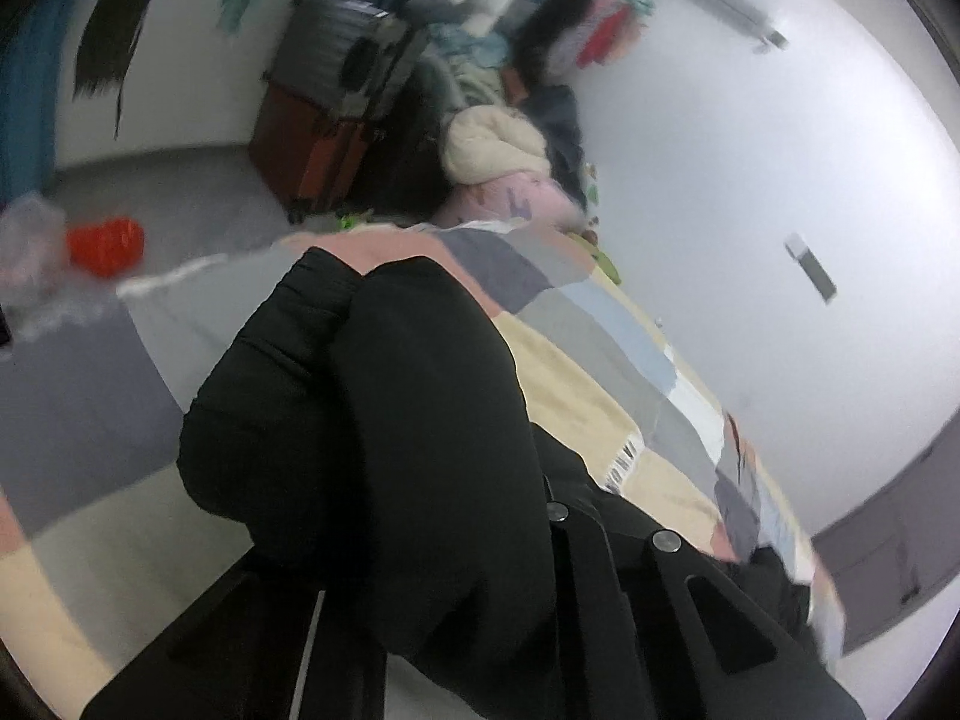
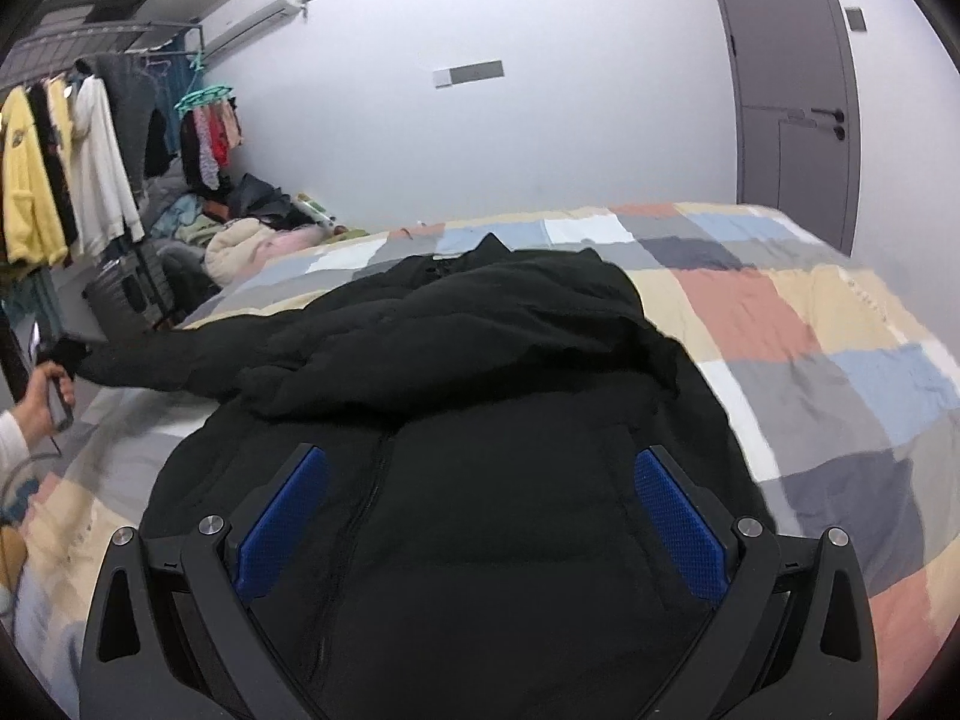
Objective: Fold large clothes
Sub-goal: 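Lift the held sleeve and carry it across the jacket body toward the right gripper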
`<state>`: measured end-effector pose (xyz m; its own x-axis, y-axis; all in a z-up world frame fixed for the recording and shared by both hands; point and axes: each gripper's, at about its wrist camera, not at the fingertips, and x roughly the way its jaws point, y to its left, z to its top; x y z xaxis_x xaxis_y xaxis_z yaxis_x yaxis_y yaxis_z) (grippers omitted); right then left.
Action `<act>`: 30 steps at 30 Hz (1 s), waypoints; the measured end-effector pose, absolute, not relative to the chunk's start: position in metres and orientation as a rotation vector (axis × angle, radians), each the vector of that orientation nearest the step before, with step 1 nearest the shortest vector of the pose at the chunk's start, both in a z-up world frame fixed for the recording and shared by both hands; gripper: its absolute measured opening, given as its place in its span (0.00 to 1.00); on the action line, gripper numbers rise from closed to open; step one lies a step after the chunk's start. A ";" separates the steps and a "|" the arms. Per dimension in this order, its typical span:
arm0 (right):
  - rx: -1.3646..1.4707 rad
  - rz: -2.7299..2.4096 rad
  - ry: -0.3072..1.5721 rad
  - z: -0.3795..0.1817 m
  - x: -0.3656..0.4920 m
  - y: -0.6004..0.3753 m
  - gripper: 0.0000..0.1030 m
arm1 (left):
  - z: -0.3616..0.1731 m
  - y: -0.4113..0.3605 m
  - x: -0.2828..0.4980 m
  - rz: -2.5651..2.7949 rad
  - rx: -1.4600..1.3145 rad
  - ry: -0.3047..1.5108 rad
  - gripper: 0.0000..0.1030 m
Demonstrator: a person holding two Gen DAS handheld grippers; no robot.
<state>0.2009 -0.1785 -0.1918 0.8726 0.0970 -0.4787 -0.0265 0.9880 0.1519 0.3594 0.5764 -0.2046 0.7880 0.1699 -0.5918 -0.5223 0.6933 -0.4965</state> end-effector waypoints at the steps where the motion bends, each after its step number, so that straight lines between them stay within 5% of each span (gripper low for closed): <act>1: 0.143 0.064 0.498 -0.190 0.198 -0.178 1.00 | -0.196 0.572 0.356 0.402 -0.697 0.537 0.10; 30: 0.136 0.173 0.457 -0.183 0.149 -0.220 1.00 | 0.044 0.280 0.318 0.213 -0.320 0.423 0.08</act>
<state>0.1493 -0.2203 -0.1834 0.8832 0.1966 -0.4257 -0.1357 0.9762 0.1693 0.3183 0.2802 0.0443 0.8909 0.1357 -0.4333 -0.2673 0.9282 -0.2589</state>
